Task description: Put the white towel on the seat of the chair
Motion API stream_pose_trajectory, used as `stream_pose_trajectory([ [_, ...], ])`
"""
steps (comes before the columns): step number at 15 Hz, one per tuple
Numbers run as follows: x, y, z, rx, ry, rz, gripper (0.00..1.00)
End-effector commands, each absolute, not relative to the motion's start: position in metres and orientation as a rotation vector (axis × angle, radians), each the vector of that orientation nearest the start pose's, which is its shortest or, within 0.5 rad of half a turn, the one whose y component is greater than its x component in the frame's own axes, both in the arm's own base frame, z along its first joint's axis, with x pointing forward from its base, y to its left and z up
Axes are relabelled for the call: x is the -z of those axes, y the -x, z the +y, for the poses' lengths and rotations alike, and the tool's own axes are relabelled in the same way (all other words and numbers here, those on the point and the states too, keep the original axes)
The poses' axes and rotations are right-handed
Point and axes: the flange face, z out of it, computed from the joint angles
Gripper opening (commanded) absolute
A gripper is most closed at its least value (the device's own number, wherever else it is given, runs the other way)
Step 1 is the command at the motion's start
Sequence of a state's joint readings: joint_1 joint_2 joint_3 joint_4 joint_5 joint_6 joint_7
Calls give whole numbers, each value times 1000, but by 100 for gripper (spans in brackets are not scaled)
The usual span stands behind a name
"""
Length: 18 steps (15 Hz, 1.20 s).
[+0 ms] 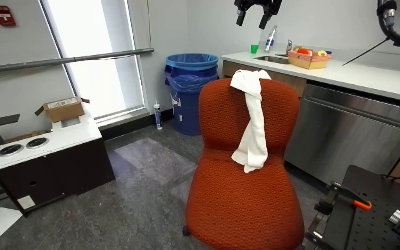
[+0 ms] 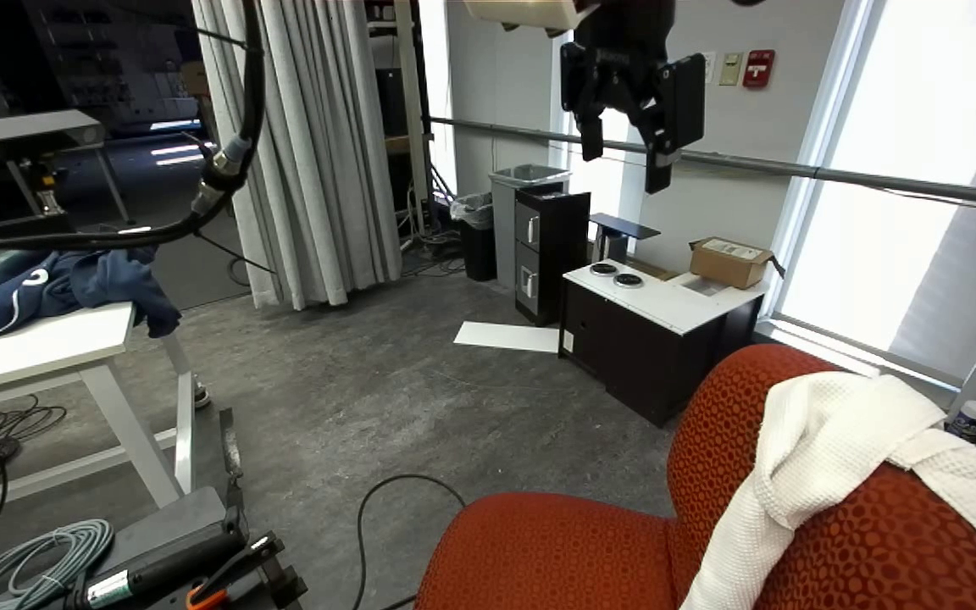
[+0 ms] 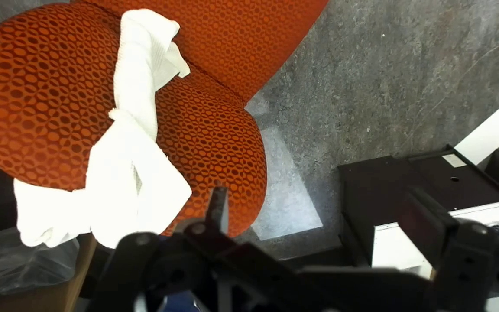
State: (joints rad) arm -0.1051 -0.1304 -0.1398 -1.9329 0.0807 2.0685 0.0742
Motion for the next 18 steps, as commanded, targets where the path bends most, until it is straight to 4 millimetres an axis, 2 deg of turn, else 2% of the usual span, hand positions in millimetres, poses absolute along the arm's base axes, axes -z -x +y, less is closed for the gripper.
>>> stream_pose_trajectory([
  [1,-552,-553,-153,431,3007,727,100],
  [5,-521,-578,-199,451,3025,1003,100],
  [11,-486,-615,-268,491,3033,1268,100],
  [18,-443,-654,-321,511,2971,1513,100],
])
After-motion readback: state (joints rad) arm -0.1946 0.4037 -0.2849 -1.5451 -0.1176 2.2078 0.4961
